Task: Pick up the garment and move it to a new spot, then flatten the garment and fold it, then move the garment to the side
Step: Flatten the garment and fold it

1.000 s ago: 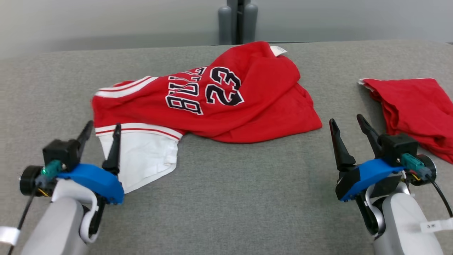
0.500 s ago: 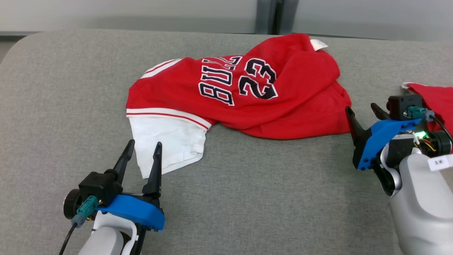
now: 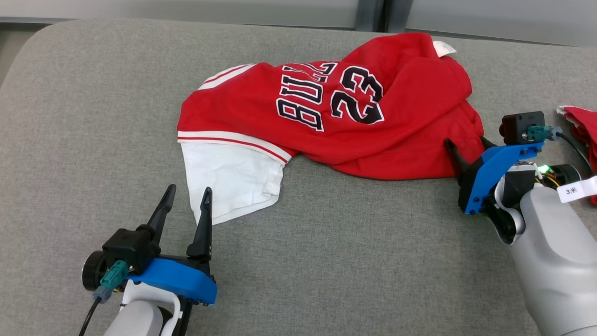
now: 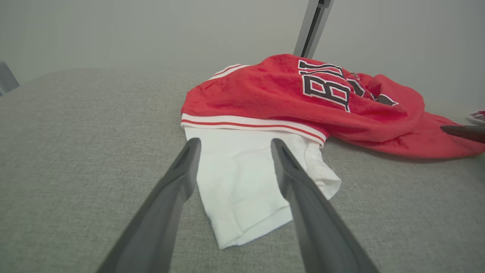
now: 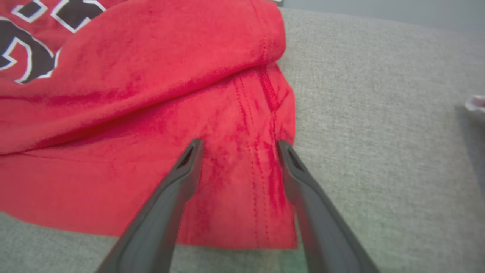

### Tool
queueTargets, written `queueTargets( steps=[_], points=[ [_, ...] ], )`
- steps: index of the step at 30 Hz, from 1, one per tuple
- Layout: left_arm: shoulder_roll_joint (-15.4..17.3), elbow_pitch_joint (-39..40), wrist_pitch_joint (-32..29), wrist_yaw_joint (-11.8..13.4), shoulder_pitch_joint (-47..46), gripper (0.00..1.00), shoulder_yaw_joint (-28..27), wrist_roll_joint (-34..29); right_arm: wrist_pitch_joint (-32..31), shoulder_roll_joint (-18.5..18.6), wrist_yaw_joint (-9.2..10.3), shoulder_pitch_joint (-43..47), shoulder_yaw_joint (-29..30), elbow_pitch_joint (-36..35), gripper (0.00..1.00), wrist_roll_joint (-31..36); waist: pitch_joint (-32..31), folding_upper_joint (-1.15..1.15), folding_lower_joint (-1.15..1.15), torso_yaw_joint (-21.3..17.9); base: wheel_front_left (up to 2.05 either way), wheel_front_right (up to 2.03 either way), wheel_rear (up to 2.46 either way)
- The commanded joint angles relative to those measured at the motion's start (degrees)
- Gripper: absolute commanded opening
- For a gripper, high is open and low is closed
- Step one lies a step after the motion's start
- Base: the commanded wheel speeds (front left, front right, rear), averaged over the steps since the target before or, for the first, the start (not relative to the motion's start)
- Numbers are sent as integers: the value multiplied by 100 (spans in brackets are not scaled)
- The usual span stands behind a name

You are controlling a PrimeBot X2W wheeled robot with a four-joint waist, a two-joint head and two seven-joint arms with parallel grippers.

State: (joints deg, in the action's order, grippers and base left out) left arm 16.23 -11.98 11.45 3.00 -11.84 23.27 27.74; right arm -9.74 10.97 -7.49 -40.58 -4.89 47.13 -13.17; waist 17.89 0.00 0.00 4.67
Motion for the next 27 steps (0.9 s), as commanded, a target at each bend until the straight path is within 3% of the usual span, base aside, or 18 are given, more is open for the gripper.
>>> queueTargets(
  steps=[1,11,14,17,19,23,25,27],
  points=[
    [29,33,1,4,6,100,15,9,33,39,0,-92,-46,11,100,-35,6,0,0,-8,0,0,0],
    [70,123,-60,45,-83,100,67,-5,147,72,0,-348,-641,128,100,-603,77,0,0,-76,0,0,0],
    [68,130,-66,43,-102,100,88,-1,199,112,0,-434,-743,185,69,-691,87,0,0,-65,0,0,0],
    [73,129,-67,57,-111,100,95,11,281,118,0,-490,-827,240,62,-772,85,0,0,-63,0,0,0],
    [84,125,-65,66,-91,100,95,21,327,136,0,-512,-904,256,65,-783,75,0,0,-70,0,0,0],
    [95,149,-51,85,-58,100,77,42,405,141,0,-480,-1003,228,87,-839,73,0,0,-102,0,0,0],
    [107,158,-53,86,-48,100,86,45,435,129,0,-402,-1073,196,88,-846,73,0,0,-127,0,0,0],
    [112,172,-69,95,-45,100,102,38,464,144,0,-345,-1145,147,95,-855,83,0,0,-147,0,0,0]
  ],
)
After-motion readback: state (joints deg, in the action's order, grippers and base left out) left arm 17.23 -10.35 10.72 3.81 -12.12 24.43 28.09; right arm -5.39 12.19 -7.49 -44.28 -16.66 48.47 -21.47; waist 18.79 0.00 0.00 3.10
